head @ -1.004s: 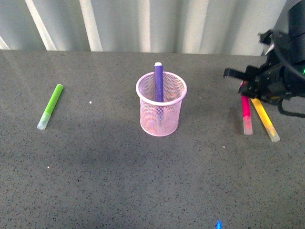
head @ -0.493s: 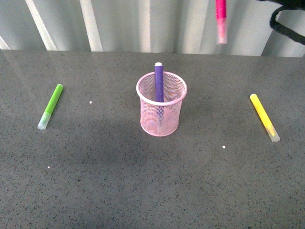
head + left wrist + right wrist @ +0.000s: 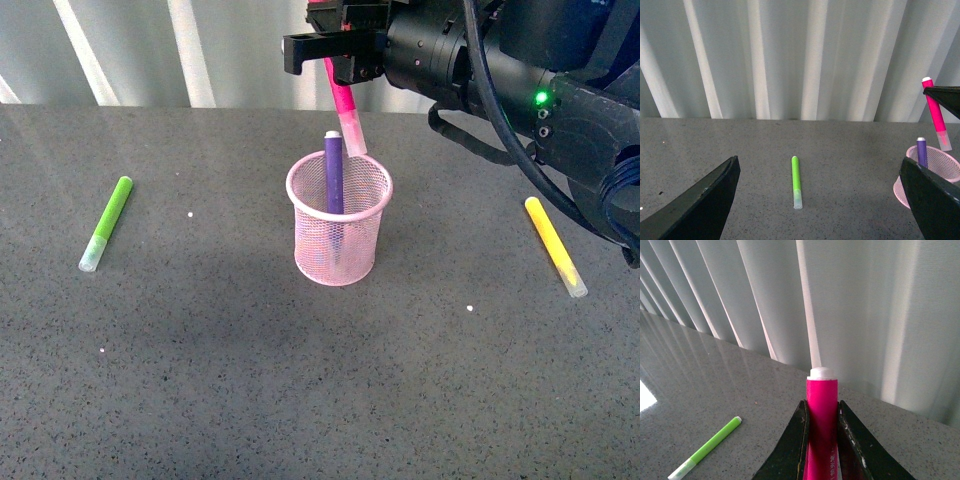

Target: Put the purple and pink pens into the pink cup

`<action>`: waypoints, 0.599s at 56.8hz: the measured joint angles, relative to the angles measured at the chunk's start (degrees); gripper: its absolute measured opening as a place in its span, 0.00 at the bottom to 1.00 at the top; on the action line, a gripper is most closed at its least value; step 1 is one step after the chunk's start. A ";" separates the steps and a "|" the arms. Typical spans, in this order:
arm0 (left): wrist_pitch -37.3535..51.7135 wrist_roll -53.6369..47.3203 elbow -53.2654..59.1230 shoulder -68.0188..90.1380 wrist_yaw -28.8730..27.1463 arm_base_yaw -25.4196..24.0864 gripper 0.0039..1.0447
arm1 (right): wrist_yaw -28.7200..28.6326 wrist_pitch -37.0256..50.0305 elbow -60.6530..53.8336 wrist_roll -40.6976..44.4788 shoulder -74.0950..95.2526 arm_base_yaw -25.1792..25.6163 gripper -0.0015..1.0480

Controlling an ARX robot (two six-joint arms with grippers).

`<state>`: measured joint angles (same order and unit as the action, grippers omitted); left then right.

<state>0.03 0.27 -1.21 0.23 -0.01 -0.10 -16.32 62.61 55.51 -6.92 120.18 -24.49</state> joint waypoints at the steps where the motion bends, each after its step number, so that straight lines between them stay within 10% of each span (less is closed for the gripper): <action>1: 0.00 -0.02 0.00 0.00 0.00 0.00 0.94 | -0.04 0.24 0.07 -0.07 0.22 -0.04 0.11; 34: 0.00 0.00 0.00 0.00 0.00 0.00 0.94 | -1.44 3.96 -1.55 -1.95 3.65 -0.42 0.11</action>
<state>0.03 0.27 -1.21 0.23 -0.01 -0.10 -17.76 66.57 53.95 -8.86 123.83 -24.91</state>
